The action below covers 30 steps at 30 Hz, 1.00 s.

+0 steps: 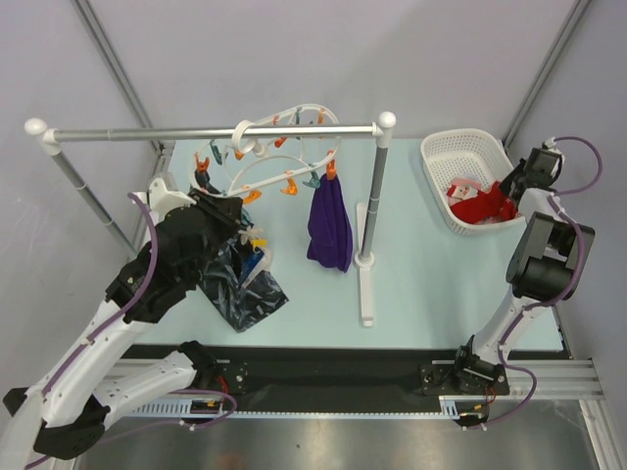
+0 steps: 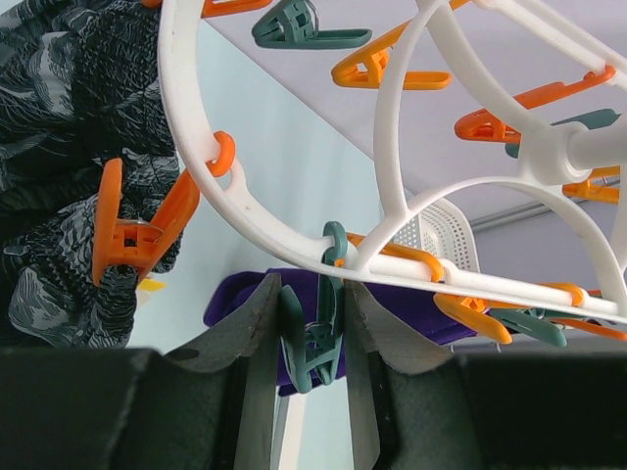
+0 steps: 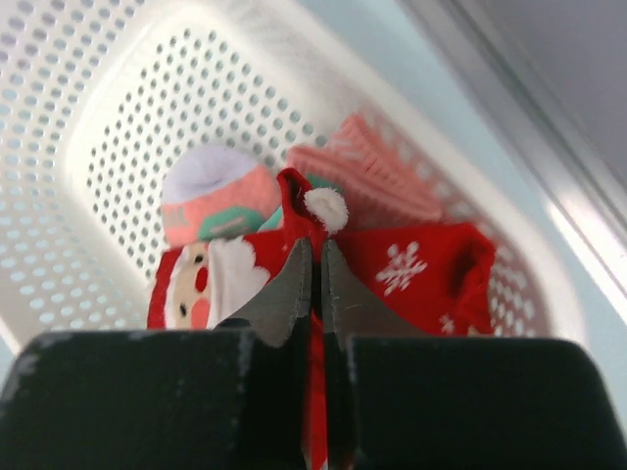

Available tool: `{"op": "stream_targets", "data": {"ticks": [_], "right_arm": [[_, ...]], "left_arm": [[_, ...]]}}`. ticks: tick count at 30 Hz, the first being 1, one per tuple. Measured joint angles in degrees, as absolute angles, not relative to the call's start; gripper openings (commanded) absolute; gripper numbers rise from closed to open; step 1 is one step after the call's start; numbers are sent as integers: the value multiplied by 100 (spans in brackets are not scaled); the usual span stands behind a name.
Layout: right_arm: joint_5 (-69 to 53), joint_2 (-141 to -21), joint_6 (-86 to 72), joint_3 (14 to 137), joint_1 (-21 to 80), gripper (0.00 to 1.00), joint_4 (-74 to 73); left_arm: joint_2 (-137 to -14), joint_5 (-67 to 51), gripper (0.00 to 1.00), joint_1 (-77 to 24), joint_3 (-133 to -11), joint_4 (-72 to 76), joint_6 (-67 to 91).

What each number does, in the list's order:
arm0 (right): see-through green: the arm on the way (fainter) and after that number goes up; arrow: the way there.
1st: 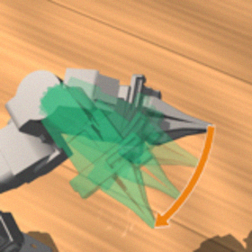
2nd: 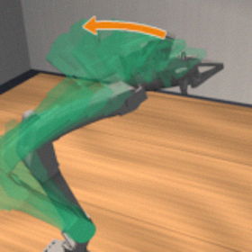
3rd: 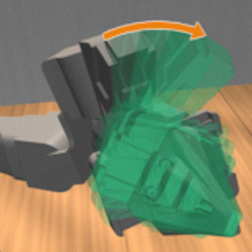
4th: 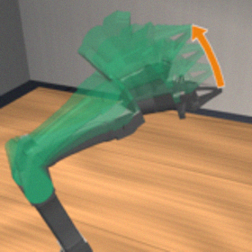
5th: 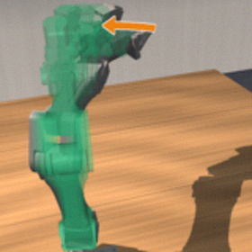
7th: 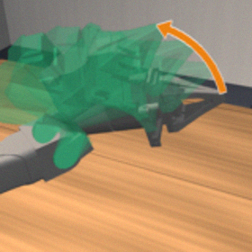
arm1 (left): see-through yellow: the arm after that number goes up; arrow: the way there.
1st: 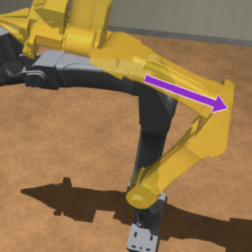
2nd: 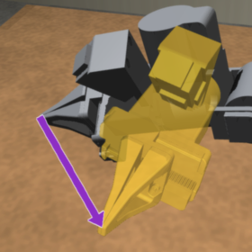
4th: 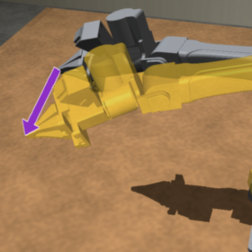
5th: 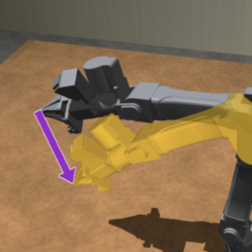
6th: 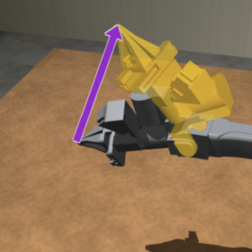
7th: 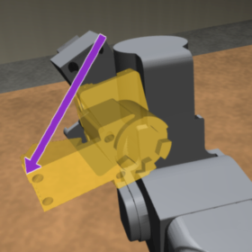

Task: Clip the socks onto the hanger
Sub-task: Pick up the sock from the bin.

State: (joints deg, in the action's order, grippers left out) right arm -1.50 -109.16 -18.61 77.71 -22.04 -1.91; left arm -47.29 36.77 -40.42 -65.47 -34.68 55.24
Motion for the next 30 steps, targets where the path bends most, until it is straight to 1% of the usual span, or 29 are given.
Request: {"op": "stream_targets", "data": {"ticks": [3, 6, 10, 13, 18, 22, 25, 28, 30], "right_arm": [[-12, -10718, -1839, 7769, -1964, 0, -528], [272, -10084, -1741, 7758, -1450, 0, -1026], [473, -8578, -1579, 7507, -639, 0, -1525], [725, -7225, -1487, 7426, -130, 0, -2047], [1415, -5725, -1590, 7465, 989, 0, -3140], [1629, -5181, -1905, 7585, 2003, 0, -4176], [1619, -5017, -2128, 7575, 2995, 0, -4685], [1601, -4982, -2327, 7452, 4261, 0, -4974], [1763, -5013, -2440, 7247, 5286, 0, -4993]], "left_arm": [[-4707, 3640, 0, -4042, -6547, -3485, 5544], [-4672, 3586, 0, -4042, -6547, -3503, 5544], [-4604, 3581, 0, -4042, -6536, -3531, 5544], [-4567, 3581, 0, -4042, -6536, -3559, 5542], [-4510, 3581, 0, -4042, -6484, -3535, 5540], [-4469, 3583, 0, -4042, -6451, -3518, 5537], [-4442, 3583, 0, -4042, -6447, -3522, 5537], [-4425, 3581, 0, -4042, -6449, -3531, 5537], [-4412, 3579, 0, -4042, -6449, -3551, 5540]]}}
